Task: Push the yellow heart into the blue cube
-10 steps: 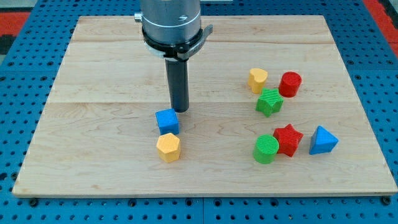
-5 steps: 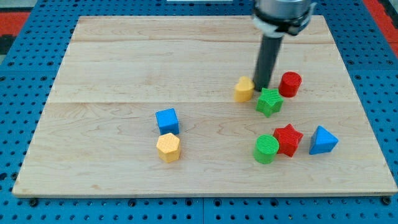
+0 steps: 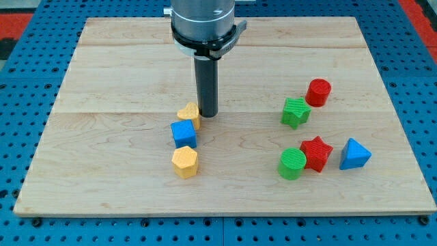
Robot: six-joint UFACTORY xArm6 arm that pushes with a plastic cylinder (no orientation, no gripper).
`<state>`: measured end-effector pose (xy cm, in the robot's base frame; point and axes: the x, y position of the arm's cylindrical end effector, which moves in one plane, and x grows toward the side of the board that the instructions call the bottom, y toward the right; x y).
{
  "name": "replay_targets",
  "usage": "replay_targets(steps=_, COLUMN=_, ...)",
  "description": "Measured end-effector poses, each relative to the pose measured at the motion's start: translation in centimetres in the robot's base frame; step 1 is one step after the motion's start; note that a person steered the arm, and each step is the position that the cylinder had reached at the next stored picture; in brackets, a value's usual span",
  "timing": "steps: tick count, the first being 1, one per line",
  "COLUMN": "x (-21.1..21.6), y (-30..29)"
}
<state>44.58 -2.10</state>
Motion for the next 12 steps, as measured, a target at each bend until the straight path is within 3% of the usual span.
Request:
replay_targets(steps=5, x=-6.6, y=0.0)
replay_targets(steps=12, x=-6.3, y=-3.0)
